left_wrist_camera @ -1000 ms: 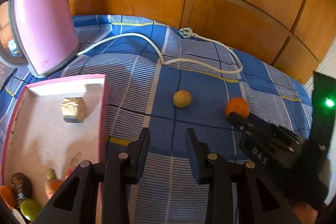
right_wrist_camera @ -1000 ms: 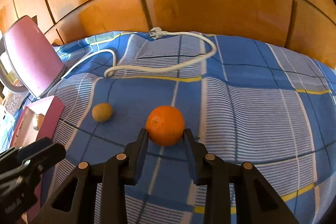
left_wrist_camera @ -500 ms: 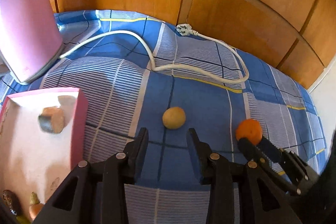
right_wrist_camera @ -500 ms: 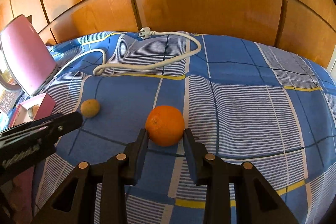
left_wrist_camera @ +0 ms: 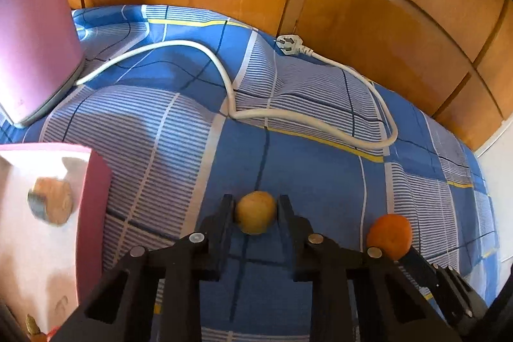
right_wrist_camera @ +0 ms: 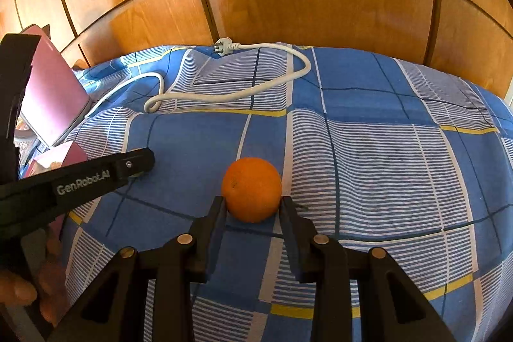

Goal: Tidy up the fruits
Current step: 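Grasp the orange with the right gripper while the left gripper grasps the small yellow fruit, then lift the yellow fruit with the left gripper while the right gripper lifts the orange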

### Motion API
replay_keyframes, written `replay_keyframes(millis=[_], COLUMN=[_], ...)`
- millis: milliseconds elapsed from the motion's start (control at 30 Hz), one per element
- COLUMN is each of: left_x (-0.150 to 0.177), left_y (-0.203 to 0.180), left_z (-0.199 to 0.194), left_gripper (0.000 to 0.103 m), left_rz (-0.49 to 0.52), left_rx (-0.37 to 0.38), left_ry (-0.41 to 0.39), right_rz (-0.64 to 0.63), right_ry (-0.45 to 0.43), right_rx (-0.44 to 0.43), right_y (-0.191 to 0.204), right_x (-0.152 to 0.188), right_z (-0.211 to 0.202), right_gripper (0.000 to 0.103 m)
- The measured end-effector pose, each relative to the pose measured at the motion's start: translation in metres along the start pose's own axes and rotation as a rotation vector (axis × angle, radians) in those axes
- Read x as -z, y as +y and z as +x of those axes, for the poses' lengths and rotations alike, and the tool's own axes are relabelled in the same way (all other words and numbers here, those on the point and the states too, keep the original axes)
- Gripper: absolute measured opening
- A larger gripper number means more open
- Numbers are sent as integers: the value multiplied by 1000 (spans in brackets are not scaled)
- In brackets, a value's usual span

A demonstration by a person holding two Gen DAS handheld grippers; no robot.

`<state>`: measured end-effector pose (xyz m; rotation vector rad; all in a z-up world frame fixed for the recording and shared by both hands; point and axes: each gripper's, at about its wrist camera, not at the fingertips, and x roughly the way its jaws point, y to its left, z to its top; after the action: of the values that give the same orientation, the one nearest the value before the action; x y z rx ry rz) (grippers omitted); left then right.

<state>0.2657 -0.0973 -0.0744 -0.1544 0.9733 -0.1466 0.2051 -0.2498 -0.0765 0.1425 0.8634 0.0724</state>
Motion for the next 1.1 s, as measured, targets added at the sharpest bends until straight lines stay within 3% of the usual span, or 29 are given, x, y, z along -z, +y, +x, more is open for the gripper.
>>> replay_keyframes(millis=[433,800,1100], left_x=[55,129,159], left_y=[-15,-28,-28], left_z=[-39,-77,-94], left_gripper=[26,25,25], left_rz=[130,199,227], left_rx=[-42,-1,10], left_ry=[-12,-56,-105], right_rz=[35,4,-61], right_ry=[24,31,4], right_rx=[23,76,110], right_y=[-15,-27,-15], right_x=[24,72,113], right_z=[-21,-64,-94], right_gripper=[34,34,34])
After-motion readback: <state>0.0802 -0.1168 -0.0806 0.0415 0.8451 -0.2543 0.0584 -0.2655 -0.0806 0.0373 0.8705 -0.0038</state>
